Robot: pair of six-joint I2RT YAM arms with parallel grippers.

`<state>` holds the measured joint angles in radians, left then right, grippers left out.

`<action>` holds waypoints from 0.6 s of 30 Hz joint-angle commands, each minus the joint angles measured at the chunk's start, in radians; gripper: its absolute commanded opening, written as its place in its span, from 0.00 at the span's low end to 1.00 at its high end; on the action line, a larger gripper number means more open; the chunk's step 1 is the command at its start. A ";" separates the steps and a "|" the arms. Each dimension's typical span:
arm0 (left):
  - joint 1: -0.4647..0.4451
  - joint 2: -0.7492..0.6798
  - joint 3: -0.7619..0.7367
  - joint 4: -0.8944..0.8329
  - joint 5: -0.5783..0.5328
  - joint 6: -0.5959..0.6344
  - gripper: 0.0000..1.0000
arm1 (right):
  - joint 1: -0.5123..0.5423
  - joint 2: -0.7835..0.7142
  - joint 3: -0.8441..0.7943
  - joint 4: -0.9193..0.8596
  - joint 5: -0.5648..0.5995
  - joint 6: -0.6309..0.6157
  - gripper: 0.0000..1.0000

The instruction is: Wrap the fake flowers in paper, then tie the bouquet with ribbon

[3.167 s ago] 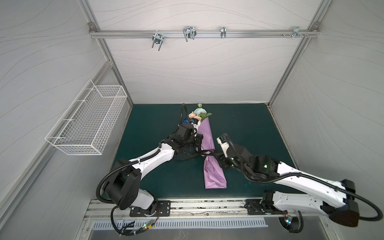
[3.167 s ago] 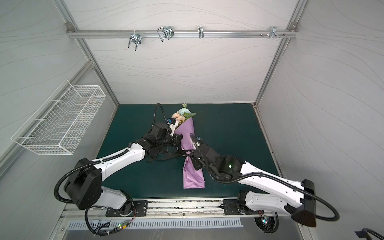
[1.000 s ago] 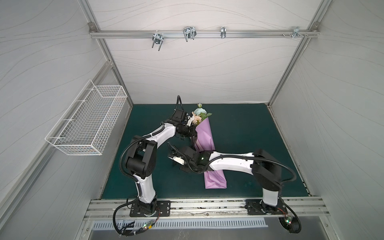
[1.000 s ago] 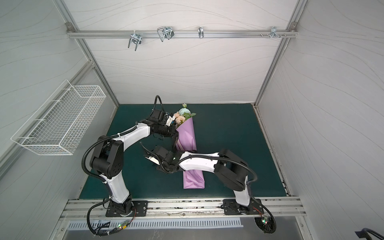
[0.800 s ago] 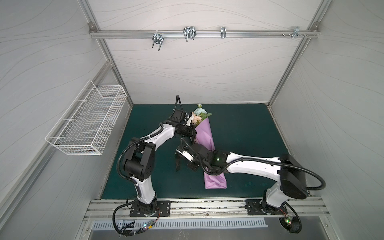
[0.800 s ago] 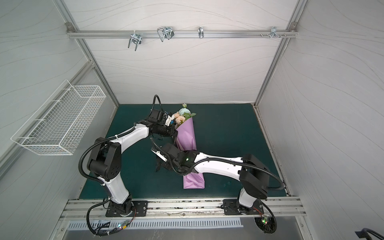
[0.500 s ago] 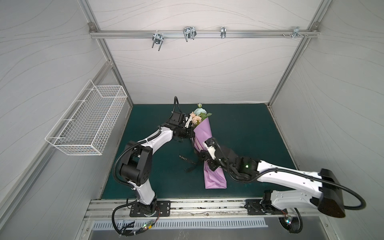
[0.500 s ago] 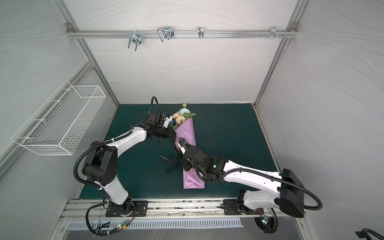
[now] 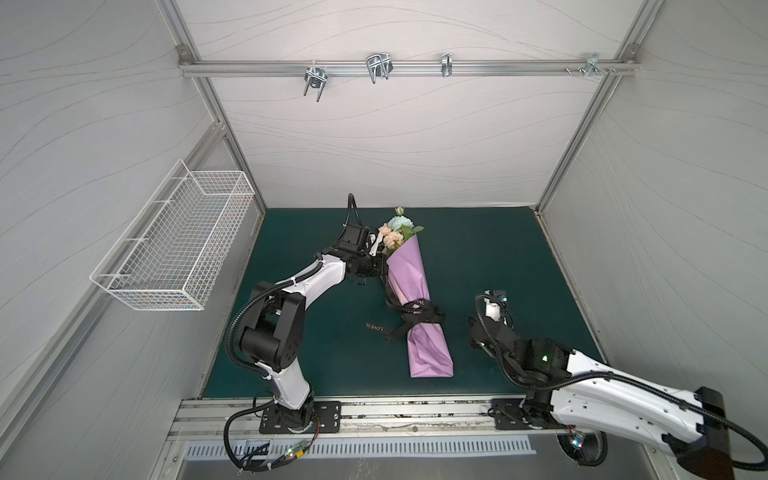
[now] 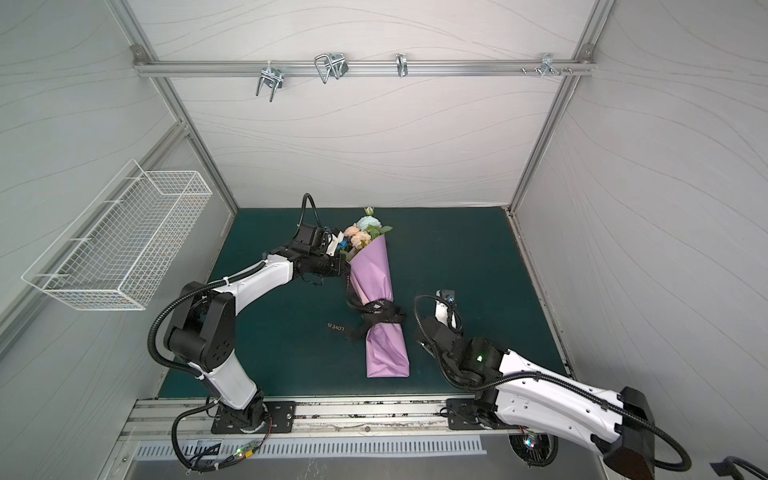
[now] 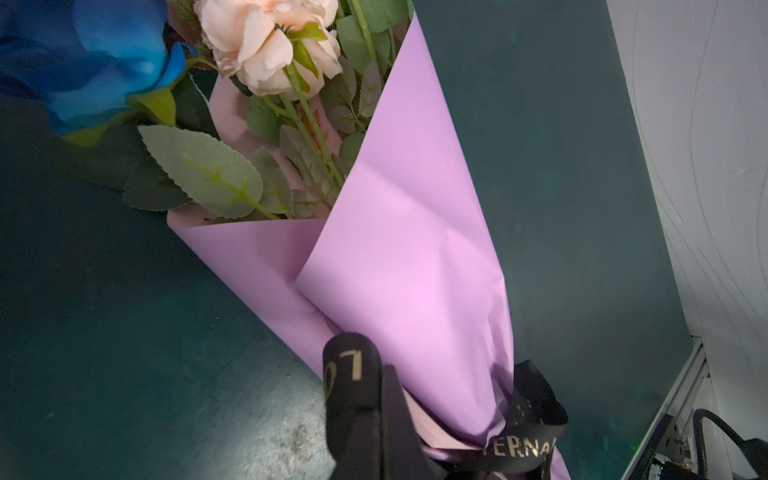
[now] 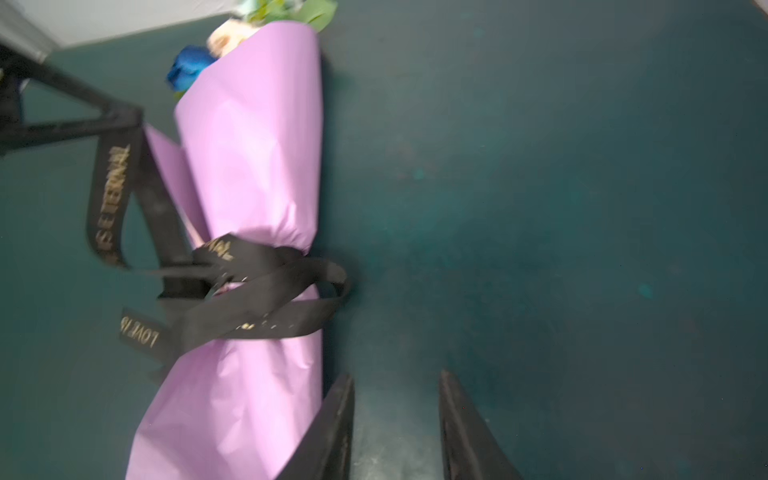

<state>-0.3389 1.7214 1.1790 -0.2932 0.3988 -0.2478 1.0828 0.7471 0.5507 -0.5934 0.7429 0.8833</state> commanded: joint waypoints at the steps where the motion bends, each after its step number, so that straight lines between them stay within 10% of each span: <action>1: 0.005 -0.040 -0.005 0.028 -0.008 -0.003 0.00 | -0.060 -0.034 0.029 -0.106 0.017 0.017 0.38; 7: 0.005 -0.056 -0.011 0.029 -0.002 -0.014 0.00 | -0.142 0.113 0.161 0.079 -0.439 -0.426 0.31; 18: 0.004 -0.046 -0.016 0.050 0.013 -0.024 0.00 | 0.203 0.756 0.587 -0.039 -0.396 -0.651 0.30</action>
<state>-0.3393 1.6840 1.1587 -0.2840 0.4000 -0.2665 1.2556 1.4117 1.0725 -0.5648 0.3748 0.3500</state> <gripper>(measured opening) 0.047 0.298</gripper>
